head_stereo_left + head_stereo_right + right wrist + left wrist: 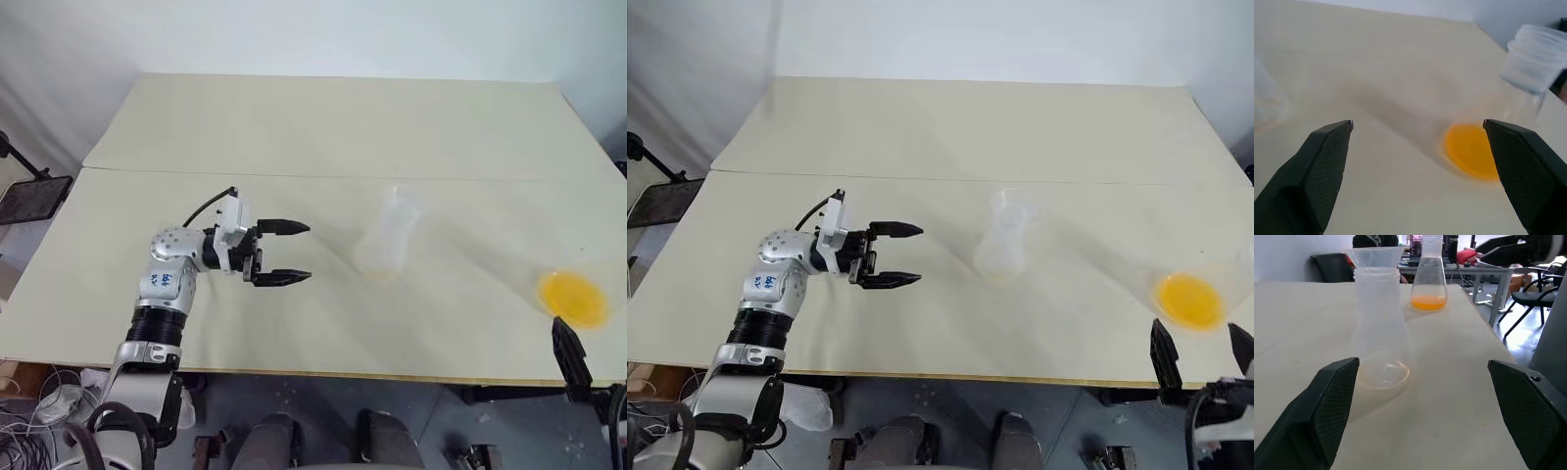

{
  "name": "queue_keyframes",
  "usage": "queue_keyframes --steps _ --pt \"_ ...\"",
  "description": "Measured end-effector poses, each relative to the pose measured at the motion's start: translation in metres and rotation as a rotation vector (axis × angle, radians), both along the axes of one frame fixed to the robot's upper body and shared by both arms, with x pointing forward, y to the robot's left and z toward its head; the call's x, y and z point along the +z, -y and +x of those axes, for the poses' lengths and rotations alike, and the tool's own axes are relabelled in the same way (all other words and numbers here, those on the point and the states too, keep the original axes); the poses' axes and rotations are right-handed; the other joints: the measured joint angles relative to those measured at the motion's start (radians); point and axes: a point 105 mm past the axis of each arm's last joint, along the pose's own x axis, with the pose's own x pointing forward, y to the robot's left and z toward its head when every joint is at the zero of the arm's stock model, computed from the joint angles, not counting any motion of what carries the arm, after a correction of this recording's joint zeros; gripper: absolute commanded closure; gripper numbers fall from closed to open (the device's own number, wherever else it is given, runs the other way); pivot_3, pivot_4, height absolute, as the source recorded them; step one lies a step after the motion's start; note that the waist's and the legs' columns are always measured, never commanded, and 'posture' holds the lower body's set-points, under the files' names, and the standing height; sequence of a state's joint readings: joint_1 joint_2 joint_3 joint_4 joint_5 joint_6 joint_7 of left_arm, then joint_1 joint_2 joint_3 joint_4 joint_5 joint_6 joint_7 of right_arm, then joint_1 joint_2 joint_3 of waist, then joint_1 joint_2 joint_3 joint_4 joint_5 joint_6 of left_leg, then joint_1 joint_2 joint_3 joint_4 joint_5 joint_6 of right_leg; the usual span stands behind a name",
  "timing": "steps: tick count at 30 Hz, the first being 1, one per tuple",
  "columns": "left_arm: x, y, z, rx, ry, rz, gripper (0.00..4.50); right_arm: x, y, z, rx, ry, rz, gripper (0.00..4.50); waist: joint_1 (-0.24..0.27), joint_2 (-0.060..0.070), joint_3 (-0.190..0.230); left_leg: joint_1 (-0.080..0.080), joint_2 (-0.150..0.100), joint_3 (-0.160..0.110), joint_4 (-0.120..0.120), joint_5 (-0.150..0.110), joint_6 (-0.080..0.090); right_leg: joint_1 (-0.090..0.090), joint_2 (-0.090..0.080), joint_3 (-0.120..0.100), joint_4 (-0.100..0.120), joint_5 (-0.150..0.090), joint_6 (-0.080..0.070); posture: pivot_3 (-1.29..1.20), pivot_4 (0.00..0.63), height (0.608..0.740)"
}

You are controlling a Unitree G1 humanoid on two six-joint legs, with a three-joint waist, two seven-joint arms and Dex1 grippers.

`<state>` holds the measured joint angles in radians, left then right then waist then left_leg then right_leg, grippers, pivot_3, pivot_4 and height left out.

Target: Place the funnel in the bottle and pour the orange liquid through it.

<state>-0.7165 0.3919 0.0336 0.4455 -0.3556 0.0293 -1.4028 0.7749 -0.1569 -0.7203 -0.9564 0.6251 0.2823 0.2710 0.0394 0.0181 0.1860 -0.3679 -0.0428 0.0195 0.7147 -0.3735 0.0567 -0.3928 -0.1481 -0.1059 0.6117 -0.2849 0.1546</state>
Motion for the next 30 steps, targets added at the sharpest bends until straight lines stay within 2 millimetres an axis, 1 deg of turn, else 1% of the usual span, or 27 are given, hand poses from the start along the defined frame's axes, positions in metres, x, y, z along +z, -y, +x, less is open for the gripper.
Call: queue_keyframes --steps 4,7,10,16,19,24,27,30 --pt "0.008 0.002 0.006 -0.003 0.023 -0.005 0.02 0.004 0.008 0.002 -0.058 0.04 -0.016 0.0 -0.009 0.0 0.0 0.0 0.0 0.0 0.0 0.0 0.0 -0.001 0.0 0.0 0.0 0.0 0.0 0.0 0.15 0.74" --pt "0.008 0.003 0.005 -0.01 0.028 -0.007 0.02 0.009 0.025 0.009 -0.133 0.086 -0.024 0.0 -0.015 0.0 0.0 0.0 0.0 0.0 -0.001 0.0 0.0 -0.001 0.0 0.0 0.0 0.0 0.0 0.0 0.15 0.74" --pt "0.008 0.004 0.005 -0.012 0.028 -0.008 0.02 0.012 0.034 0.019 -0.149 0.103 -0.029 0.0 -0.016 0.0 0.0 0.0 0.001 0.0 -0.001 0.0 0.0 -0.001 0.0 0.0 0.0 0.0 -0.001 0.0 0.15 0.74" --pt "0.001 0.0 0.002 0.008 -0.002 -0.016 0.02 0.014 0.06 0.048 -0.159 0.119 -0.013 0.0 -0.015 0.0 0.0 0.0 0.0 0.001 -0.001 0.0 0.0 -0.001 0.0 0.001 0.0 0.0 0.0 0.0 0.15 0.74" --pt "0.002 0.0 -0.001 0.008 0.004 -0.025 0.02 0.015 0.071 0.057 -0.174 0.121 -0.011 0.0 -0.013 0.0 0.0 0.0 0.0 0.0 -0.001 0.0 0.0 -0.001 0.0 0.001 0.0 0.0 0.0 0.0 0.15 0.74" --pt "0.001 -0.003 -0.004 0.026 0.004 -0.024 0.02 0.02 0.084 0.07 -0.205 0.129 -0.016 0.0 -0.017 0.0 0.0 0.0 0.001 0.001 -0.001 0.0 0.0 -0.001 0.0 0.001 0.0 0.0 0.0 0.0 0.15 0.74" --pt "-0.001 -0.005 -0.006 0.037 -0.005 -0.024 0.02 0.025 0.085 0.075 -0.202 0.146 -0.016 0.0 -0.014 0.0 0.0 0.0 0.001 0.0 -0.001 0.0 0.0 -0.001 0.0 0.0 0.0 0.0 0.0 0.0 0.15 0.74" --pt "-0.001 -0.006 -0.007 0.041 -0.006 -0.027 0.02 0.025 0.085 0.078 -0.195 0.147 -0.006 0.0 -0.014 0.0 0.0 -0.001 0.0 0.0 0.0 0.0 0.0 -0.001 0.0 0.001 0.0 0.0 0.0 0.0 0.15 0.74"
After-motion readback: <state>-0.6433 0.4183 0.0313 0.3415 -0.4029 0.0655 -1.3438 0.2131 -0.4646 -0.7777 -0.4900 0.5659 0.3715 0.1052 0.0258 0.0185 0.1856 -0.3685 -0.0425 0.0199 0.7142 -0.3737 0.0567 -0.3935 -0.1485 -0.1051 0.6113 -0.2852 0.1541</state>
